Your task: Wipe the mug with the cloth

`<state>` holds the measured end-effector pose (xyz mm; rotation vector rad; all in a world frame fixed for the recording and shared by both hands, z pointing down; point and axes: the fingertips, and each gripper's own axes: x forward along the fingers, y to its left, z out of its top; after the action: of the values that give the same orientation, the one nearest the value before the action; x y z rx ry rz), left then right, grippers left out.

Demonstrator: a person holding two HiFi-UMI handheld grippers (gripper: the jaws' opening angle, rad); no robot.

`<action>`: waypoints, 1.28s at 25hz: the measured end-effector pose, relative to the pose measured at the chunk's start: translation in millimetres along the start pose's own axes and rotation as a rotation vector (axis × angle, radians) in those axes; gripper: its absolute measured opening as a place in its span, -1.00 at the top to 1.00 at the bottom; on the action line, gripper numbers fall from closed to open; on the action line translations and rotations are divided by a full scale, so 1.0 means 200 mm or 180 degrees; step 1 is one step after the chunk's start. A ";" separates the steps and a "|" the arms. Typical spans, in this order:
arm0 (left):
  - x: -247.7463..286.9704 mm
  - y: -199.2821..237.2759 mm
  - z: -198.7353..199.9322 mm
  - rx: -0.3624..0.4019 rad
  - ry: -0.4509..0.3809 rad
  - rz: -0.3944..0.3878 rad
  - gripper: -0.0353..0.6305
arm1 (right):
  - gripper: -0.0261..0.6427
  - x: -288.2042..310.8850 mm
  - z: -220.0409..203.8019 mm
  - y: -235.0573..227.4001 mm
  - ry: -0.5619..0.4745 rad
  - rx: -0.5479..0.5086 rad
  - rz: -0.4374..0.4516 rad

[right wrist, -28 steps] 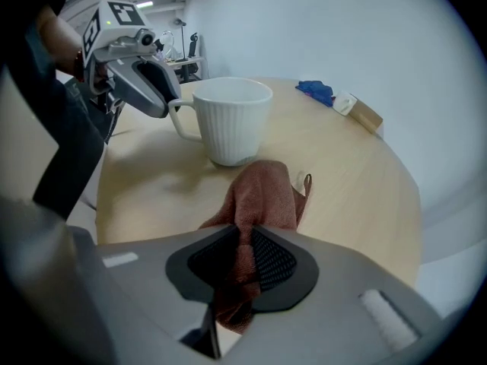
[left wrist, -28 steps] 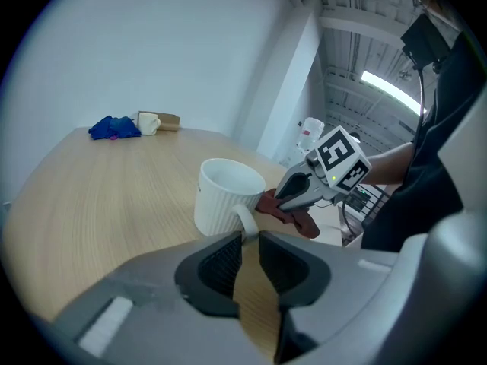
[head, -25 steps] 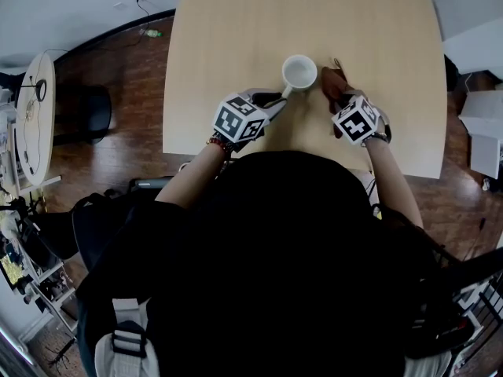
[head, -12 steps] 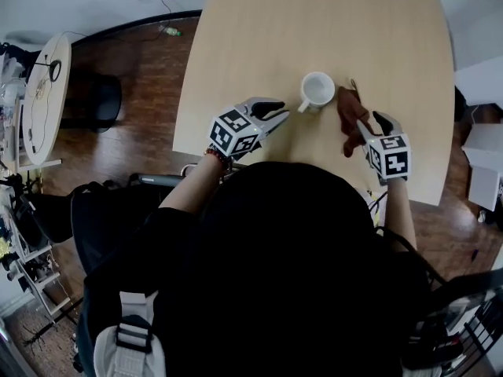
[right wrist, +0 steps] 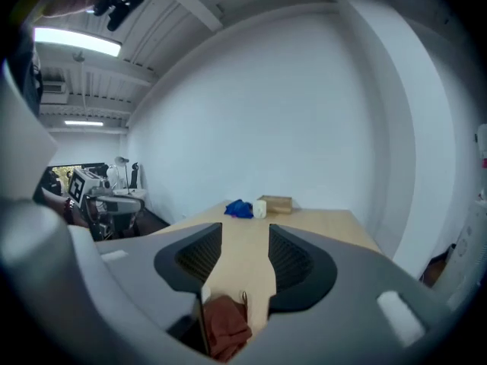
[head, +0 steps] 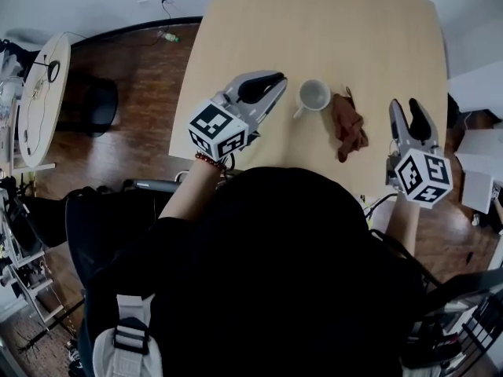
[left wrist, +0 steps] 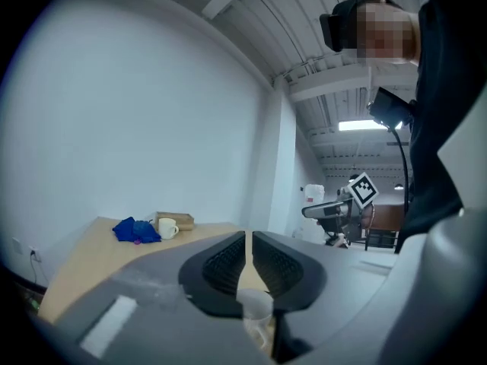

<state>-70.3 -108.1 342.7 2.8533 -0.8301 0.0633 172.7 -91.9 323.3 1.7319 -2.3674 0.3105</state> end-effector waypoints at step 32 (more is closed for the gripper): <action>-0.09 -0.04 0.31 -0.0311 -0.0400 0.0012 0.84 | 0.56 0.00 0.12 0.09 -0.0435 0.0207 -0.0083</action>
<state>-81.2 -104.0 278.1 2.7871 -0.8373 -0.1532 154.5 -92.7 298.5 1.8678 -2.4521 0.2764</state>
